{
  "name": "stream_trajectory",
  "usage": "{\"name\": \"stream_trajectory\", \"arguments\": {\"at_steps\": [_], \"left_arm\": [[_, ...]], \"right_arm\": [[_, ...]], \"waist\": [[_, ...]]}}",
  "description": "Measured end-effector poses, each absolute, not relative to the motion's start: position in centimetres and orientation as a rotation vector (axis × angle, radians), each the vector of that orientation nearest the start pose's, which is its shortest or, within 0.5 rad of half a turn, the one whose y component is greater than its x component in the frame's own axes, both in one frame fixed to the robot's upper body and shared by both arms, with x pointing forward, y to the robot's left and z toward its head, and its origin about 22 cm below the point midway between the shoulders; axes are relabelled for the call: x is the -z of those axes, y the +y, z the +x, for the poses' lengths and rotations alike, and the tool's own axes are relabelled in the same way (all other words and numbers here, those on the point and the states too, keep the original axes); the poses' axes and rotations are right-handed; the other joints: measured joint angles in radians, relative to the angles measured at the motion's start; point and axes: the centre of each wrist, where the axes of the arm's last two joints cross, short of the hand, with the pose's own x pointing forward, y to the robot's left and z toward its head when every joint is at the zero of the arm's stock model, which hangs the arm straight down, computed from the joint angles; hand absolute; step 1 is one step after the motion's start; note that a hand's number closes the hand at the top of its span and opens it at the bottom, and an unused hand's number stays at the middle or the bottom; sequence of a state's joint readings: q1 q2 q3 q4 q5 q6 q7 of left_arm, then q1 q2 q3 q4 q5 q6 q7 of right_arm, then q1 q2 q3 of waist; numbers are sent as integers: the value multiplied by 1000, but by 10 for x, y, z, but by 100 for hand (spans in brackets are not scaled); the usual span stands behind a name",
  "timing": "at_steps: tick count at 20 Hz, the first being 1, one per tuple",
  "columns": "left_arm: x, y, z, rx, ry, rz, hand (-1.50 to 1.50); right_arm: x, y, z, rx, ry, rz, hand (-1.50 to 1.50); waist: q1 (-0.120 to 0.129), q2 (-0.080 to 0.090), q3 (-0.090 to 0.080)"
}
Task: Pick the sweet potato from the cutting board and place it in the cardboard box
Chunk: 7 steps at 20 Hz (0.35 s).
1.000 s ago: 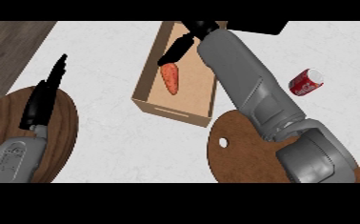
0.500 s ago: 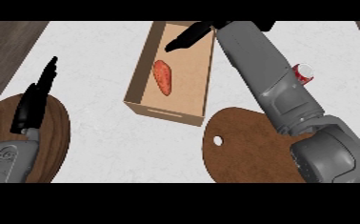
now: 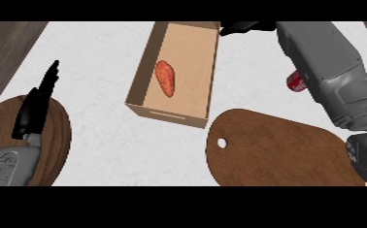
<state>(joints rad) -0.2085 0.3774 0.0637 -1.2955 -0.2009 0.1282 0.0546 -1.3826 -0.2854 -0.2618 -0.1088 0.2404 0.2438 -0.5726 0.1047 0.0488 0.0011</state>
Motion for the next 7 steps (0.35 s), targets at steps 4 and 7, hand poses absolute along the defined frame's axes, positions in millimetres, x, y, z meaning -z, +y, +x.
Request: {"name": "stream_trajectory", "arguments": {"at_steps": [4, 7], "left_arm": [[-31, 329, 295, 285, -1456, 581, 0], [-32, 328, 296, 288, -1461, 579, 0]], "right_arm": [[-180, -233, 483, -589, -1935, 105, -150], [-180, -259, 480, -621, -1922, 91, -150]], "waist": [[7, 6, 1], [13, 9, 2]]}}
